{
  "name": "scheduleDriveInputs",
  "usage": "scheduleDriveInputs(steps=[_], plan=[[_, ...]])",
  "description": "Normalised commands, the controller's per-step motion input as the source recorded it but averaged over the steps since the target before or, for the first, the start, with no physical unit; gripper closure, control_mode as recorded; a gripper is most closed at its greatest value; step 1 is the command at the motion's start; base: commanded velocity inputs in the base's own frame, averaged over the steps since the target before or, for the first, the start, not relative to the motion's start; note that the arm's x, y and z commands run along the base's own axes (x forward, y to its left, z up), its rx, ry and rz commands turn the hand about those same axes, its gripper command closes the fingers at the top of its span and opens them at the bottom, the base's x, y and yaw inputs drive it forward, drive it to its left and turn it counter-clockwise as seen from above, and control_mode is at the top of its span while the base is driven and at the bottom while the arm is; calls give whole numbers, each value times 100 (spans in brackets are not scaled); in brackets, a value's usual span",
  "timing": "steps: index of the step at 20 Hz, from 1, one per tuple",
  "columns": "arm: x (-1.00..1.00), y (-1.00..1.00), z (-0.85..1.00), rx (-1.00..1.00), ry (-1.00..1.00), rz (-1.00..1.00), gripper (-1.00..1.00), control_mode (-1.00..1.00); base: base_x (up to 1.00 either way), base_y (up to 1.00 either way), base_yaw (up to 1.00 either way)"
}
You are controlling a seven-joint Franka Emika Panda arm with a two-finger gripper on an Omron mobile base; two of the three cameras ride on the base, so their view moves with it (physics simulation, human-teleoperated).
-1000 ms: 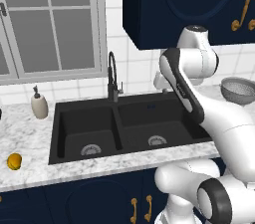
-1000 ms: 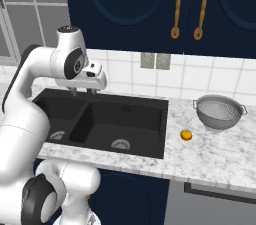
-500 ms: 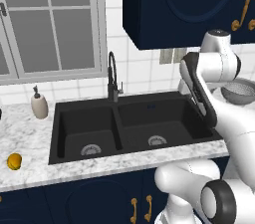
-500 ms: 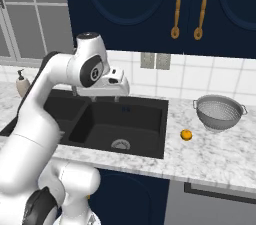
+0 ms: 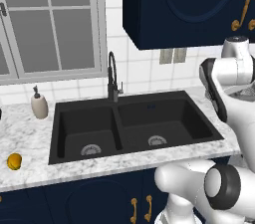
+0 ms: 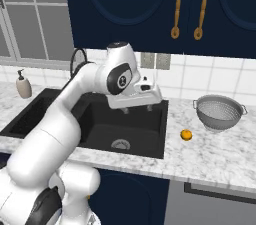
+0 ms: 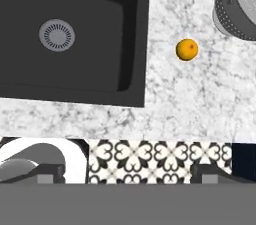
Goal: Put the colander in the sink, put the tangerine, mango in the colander, and turn on the sink faucet and pour water over the colander.
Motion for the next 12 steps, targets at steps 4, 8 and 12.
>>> scheduleDriveInputs(steps=[4,8,12], plan=[[0,-93,-27,-8,5,0,-100,-100,0,0,0],[4,-86,-26,0,4,2,-100,-100,0,0,0],[15,-78,-19,0,1,4,-100,-100,0,0,0]])
